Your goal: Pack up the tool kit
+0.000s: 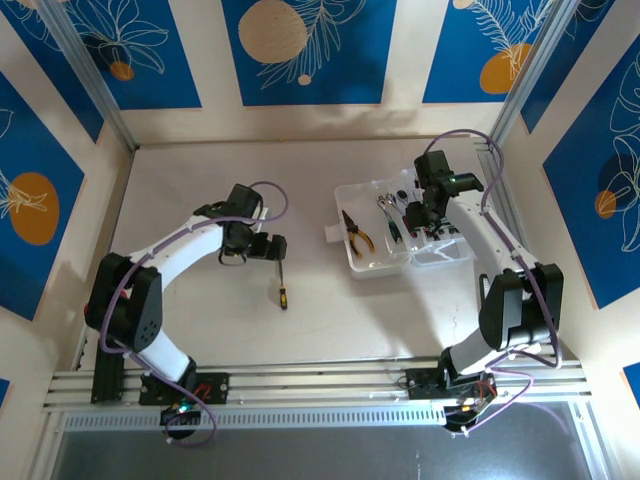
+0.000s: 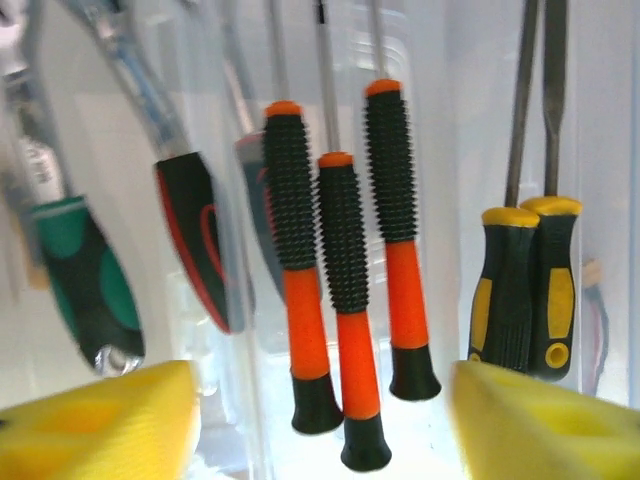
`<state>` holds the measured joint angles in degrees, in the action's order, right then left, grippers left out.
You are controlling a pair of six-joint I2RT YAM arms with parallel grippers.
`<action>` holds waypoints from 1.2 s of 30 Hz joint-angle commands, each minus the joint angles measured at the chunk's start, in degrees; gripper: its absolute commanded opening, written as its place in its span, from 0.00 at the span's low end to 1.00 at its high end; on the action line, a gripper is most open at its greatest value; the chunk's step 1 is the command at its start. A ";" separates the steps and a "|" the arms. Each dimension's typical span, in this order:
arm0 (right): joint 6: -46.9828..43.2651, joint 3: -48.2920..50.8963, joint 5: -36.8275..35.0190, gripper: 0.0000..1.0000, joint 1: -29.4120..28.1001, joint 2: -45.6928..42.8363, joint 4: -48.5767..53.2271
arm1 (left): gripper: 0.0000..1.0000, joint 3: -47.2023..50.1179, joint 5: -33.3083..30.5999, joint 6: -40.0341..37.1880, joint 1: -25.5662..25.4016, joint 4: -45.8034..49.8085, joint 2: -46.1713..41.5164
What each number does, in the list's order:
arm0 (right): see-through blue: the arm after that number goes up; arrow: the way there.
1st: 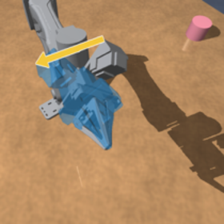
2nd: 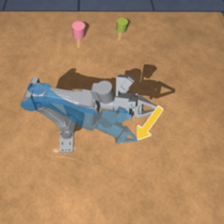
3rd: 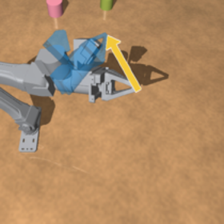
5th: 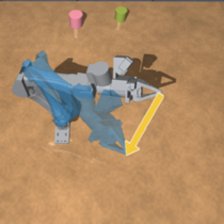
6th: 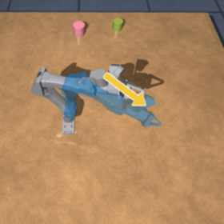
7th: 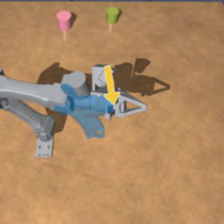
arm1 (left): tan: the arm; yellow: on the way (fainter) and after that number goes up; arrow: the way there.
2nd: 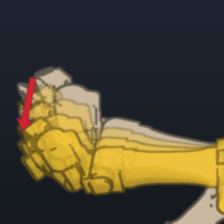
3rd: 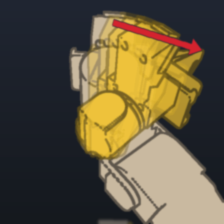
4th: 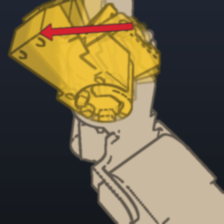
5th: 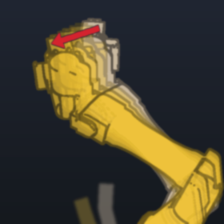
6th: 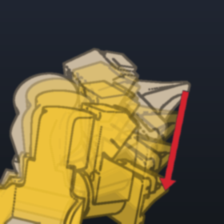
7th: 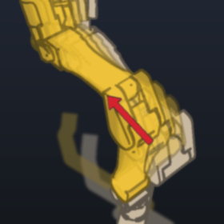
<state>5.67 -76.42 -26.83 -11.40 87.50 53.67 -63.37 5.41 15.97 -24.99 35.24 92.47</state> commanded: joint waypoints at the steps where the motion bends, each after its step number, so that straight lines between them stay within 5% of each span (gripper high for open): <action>1: 0.35 -2.41 4.48 0.88 -0.87 -3.64 1.03 | 0.95 1.32 -1.25 -0.60 -1.55 1.52 1.43; 7: 0.93 -2.46 6.63 0.98 -2.88 -5.29 0.49 | 0.82 2.22 0.75 2.21 -6.39 0.22 5.21; 24: 1.37 0.18 7.18 0.99 -3.66 -6.20 -0.67 | 0.50 3.77 -1.45 6.41 -15.03 -0.08 12.08; 36: 1.19 1.20 7.69 0.99 -3.49 -7.05 -1.19 | 0.19 2.51 -1.87 6.11 -16.08 -0.09 14.64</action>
<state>6.09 -75.99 -20.73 -14.79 82.08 53.17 -62.54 -2.76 22.20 -39.05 36.91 102.65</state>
